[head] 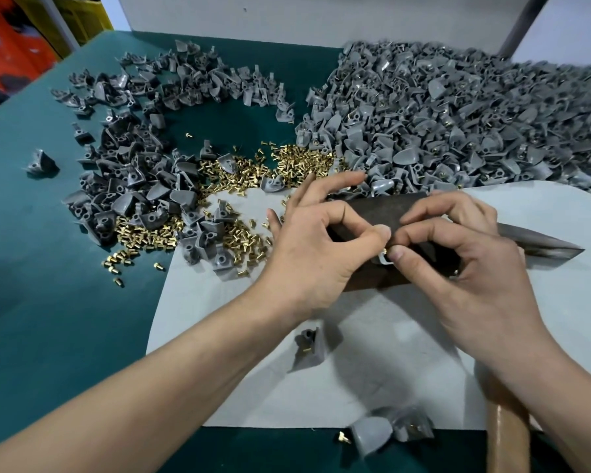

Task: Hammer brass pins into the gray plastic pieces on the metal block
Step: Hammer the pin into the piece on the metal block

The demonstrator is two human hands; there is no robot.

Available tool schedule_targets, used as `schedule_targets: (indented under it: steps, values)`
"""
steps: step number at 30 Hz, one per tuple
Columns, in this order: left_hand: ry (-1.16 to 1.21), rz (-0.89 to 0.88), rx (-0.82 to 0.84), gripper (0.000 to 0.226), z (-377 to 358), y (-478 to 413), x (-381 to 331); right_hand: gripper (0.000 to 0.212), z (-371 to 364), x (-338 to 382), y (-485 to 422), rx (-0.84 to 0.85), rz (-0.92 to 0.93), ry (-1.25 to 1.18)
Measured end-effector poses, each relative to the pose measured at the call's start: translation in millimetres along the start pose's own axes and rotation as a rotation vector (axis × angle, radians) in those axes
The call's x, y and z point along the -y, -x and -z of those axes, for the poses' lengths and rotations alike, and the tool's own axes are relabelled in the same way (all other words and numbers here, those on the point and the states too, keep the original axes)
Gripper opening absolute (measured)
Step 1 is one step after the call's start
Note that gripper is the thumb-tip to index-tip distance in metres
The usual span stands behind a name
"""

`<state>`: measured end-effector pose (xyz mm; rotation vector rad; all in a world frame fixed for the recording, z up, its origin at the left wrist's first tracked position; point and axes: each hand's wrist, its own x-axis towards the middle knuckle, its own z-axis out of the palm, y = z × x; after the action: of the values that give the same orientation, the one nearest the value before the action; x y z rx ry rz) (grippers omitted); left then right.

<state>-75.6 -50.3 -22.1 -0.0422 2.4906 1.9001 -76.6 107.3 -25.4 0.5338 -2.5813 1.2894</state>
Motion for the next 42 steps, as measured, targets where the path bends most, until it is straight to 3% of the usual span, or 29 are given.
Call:
schedule_targets:
  steps: [12,15,17,18,20,23,25,27,30,34,37,40,42]
  values:
    - [-0.076,-0.103,-0.036,0.024,2.8,1.6,2.0,0.008,2.9,0.8,0.9,-0.024,-0.07,-0.083]
    - [-0.045,-0.113,-0.054,0.023,3.1,3.4,8.6,0.01,16.8,-5.4,2.6,-0.11,-0.097,-0.085]
    - [0.022,-0.117,-0.068,0.02,3.1,5.2,14.8,0.011,35.0,-13.6,5.2,-0.236,-0.09,0.107]
    - [0.055,-0.123,-0.084,0.018,3.6,6.5,18.2,0.023,44.2,-18.6,8.6,-0.251,-0.119,0.276]
    - [0.098,-0.136,-0.124,0.013,5.7,7.5,23.6,0.047,56.0,-25.6,17.9,-0.164,-0.338,0.549]
    - [0.105,-0.171,-0.152,0.008,6.8,8.9,29.8,0.044,59.1,-29.0,30.2,-0.017,-0.58,0.704]
    - [0.116,-0.18,-0.142,0.01,8.0,11.0,31.7,0.029,62.6,-25.3,26.3,0.04,-0.677,0.624]
    - [0.117,-0.175,-0.128,0.013,12.2,13.0,31.4,0.017,70.0,-19.3,19.6,0.029,-0.831,0.282]
    - [0.074,-0.202,-0.096,0.01,18.2,13.1,32.5,0.016,84.6,-11.4,18.7,-0.027,-0.946,-0.226]
    - [0.035,-0.209,-0.101,0.017,17.6,12.6,36.9,0.018,94.1,13.2,22.6,-0.089,-0.798,-0.36]
    - [0.071,-0.207,-0.12,0.02,16.4,13.6,35.4,0.007,90.3,45.6,21.3,-0.077,-0.595,-0.258]
    - [0.086,-0.195,-0.134,0.018,16.0,13.8,35.0,0.005,70.9,79.8,20.0,0.059,-0.444,-0.208]
    - [0.083,-0.196,-0.14,0.02,16.3,13.1,33.8,0.012,54.4,90.4,18.6,0.118,-0.3,0.001]
